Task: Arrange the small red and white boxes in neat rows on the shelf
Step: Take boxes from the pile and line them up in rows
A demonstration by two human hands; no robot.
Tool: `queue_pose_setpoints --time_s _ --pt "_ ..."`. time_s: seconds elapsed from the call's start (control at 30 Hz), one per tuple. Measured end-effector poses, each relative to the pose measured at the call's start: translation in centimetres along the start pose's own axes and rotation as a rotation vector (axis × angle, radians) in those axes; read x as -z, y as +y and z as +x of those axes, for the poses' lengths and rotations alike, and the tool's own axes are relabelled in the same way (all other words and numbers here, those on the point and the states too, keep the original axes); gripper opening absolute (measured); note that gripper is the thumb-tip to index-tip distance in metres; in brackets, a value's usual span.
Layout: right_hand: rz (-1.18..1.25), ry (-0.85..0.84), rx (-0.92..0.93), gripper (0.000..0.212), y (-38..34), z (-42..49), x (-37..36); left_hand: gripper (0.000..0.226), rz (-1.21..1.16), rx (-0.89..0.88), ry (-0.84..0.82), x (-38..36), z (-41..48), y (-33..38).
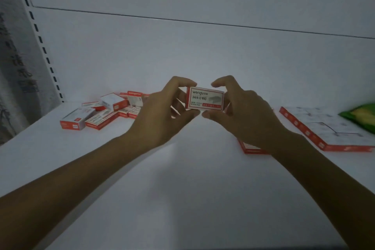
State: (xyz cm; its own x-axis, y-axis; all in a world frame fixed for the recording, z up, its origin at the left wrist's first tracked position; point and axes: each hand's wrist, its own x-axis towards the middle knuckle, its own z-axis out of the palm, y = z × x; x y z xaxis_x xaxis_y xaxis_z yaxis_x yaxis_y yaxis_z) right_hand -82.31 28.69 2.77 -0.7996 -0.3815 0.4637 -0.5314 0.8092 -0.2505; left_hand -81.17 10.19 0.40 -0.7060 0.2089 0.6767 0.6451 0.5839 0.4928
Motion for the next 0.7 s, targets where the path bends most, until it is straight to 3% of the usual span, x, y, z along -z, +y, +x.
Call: queue_pose_setpoints --time_s 0.2,0.3,0.4,0.47,0.53,0.7 --pt "-0.041 -0.019 -0.099 0.041 6.1 -1.5 3.0 0.051 0.06 0.069 -0.095 -6.4 3.2 2.0" --pt "-0.065 -0.095 -0.162 0.037 9.2 -0.6 3.9 0.074 0.161 0.26 -0.198 -9.3 4.5 1.4" --pt "-0.157 -0.063 -0.166 0.038 11.5 0.6 3.8 0.092 0.147 0.412 -0.218 -11.3 5.8 1.0" --pt "-0.243 -0.066 -0.155 0.043 12.4 1.1 2.6 0.085 0.103 0.468 -0.218 -12.7 6.0 0.7" --pt "-0.271 -0.134 -0.175 0.048 13.2 0.9 0.6 0.062 0.124 0.486 -0.219 -14.3 5.6 0.3" --pt "-0.098 -0.152 -0.236 0.042 14.5 -1.1 -1.4 0.041 0.112 0.46 -0.225 -15.2 4.9 -0.9"
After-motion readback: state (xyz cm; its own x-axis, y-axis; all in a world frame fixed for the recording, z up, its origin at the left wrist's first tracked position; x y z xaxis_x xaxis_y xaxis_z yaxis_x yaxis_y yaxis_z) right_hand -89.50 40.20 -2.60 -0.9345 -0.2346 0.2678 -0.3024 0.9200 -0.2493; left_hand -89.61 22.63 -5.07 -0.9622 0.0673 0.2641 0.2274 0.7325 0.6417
